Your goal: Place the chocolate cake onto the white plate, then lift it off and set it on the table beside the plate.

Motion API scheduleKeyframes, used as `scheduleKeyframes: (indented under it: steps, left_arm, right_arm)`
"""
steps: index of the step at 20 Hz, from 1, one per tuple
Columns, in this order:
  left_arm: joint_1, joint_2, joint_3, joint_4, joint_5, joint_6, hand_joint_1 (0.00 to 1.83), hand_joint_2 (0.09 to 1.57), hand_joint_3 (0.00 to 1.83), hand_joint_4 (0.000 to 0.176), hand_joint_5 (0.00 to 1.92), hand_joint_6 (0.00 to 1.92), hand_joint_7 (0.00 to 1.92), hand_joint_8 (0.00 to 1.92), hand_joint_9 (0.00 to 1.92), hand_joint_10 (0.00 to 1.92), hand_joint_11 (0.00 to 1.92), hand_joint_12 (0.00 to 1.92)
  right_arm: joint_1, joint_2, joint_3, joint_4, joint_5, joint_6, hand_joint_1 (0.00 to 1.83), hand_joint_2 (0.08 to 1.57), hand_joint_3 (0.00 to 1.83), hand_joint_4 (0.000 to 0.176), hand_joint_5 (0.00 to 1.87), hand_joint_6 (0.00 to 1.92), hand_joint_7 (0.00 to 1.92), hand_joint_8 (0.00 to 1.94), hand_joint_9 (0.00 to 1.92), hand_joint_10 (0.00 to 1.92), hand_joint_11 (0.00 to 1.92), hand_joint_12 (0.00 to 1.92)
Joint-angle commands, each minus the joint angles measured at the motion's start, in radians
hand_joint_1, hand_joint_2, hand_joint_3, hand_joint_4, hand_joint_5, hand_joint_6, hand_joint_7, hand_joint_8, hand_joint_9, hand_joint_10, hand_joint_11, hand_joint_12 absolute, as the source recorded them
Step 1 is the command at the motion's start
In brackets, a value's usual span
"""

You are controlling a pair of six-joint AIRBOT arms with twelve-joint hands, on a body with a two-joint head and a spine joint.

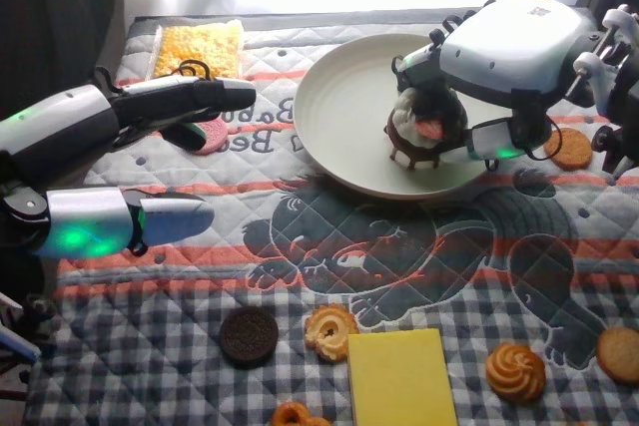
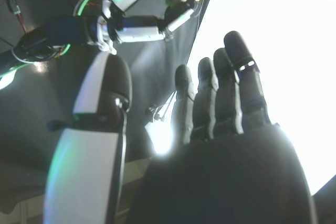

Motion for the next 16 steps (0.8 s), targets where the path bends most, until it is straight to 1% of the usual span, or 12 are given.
scheduleKeyframes:
  steps: [1,3,4,5,6,8,9,10,11,12,13,16]
  left_arm:
    - [-0.005,0.003,0.004,-0.020,-0.129,-0.009,0.91,1.20,0.00,0.040,0.21,0.14,0.19,0.03,0.05,0.30,0.00,0.80]
    - [-0.001,0.004,0.004,-0.027,-0.134,-0.009,0.95,1.19,0.00,0.034,0.20,0.13,0.18,0.01,0.04,0.26,0.00,0.68]
    - [0.000,0.004,0.004,-0.029,-0.136,-0.009,0.96,1.20,0.00,0.051,0.20,0.12,0.17,0.00,0.06,0.23,0.00,0.62]
    - [0.001,0.005,0.004,-0.032,-0.137,-0.009,0.96,1.20,0.00,0.053,0.19,0.12,0.17,0.00,0.08,0.22,0.00,0.68]
    - [0.003,0.005,0.004,-0.036,-0.139,-0.009,0.98,1.19,0.00,0.051,0.21,0.13,0.19,0.01,0.12,0.23,0.00,0.85]
    - [0.005,0.007,0.004,-0.041,-0.140,-0.009,0.97,1.19,0.00,0.075,0.20,0.13,0.17,0.00,0.09,0.17,0.00,0.70]
    - [0.005,0.007,0.004,-0.042,-0.139,-0.009,0.96,1.19,0.00,0.080,0.19,0.15,0.14,0.00,0.08,0.14,0.00,0.72]
    - [0.006,0.007,0.004,-0.044,-0.138,-0.009,0.97,1.20,0.00,0.082,0.17,0.16,0.14,0.00,0.08,0.13,0.00,0.79]
    - [0.009,0.009,0.003,-0.047,-0.139,-0.009,0.95,1.20,0.00,0.088,0.15,0.17,0.14,0.00,0.08,0.12,0.00,0.81]
    - [0.014,0.010,0.003,-0.051,-0.140,-0.009,0.95,1.21,0.00,0.072,0.12,0.27,0.15,0.01,0.08,0.13,0.00,0.76]
    - [0.016,0.011,0.003,-0.053,-0.140,-0.009,0.95,1.21,0.00,0.073,0.06,0.40,0.16,0.01,0.06,0.14,0.00,0.59]
    - [0.019,0.010,0.004,-0.059,-0.140,-0.009,0.97,1.18,0.00,0.084,0.03,0.43,0.14,0.01,0.07,0.15,0.00,0.69]
  right_arm:
    - [0.015,0.004,-0.014,-0.005,0.138,-0.004,1.14,1.29,0.01,0.000,0.74,1.32,0.58,1.65,0.35,1.59,0.26,1.92]
    - [0.017,0.043,-0.063,-0.005,0.232,0.010,1.15,1.26,0.00,0.000,0.76,1.27,0.70,1.53,0.56,1.61,0.50,1.92]
    - [0.017,0.071,-0.089,-0.005,0.277,0.016,1.14,1.27,0.00,0.000,0.75,1.39,0.64,1.50,0.45,1.53,0.31,1.92]
    - [0.015,0.101,-0.111,-0.005,0.311,0.027,1.13,1.29,0.00,0.000,0.73,1.47,0.61,1.50,0.41,1.49,0.21,1.92]
    - [0.001,0.141,-0.141,-0.009,0.351,0.051,1.14,1.29,0.00,0.000,0.75,1.40,0.59,1.57,0.41,1.60,0.24,1.92]
    - [-0.038,0.204,-0.177,-0.067,0.409,0.143,1.15,1.30,0.00,0.000,0.76,1.31,0.53,1.72,0.31,1.78,0.29,1.92]
    - [-0.054,0.230,-0.197,-0.086,0.422,0.163,1.15,1.27,0.00,0.000,0.79,1.25,0.61,1.64,0.41,1.77,0.36,1.92]
    - [-0.085,0.271,-0.230,-0.098,0.434,0.164,1.18,1.27,0.00,0.000,0.80,1.12,0.65,1.71,0.50,1.88,0.50,1.92]
    - [-0.110,0.298,-0.253,-0.107,0.439,0.164,1.16,1.27,0.00,0.000,0.81,1.22,0.61,1.62,0.37,1.71,0.30,1.92]
    - [-0.143,0.328,-0.279,-0.119,0.441,0.165,1.19,1.23,0.00,0.000,0.82,1.11,0.73,1.56,0.52,1.68,0.44,1.92]
    - [-0.162,0.345,-0.294,-0.128,0.441,0.166,1.20,1.25,0.00,0.000,0.78,1.07,0.72,1.67,0.69,1.87,0.73,1.92]
    - [-0.230,0.378,-0.308,-0.177,0.440,0.248,1.20,1.25,0.00,0.000,0.76,1.09,0.74,1.65,0.72,1.91,0.81,1.92]
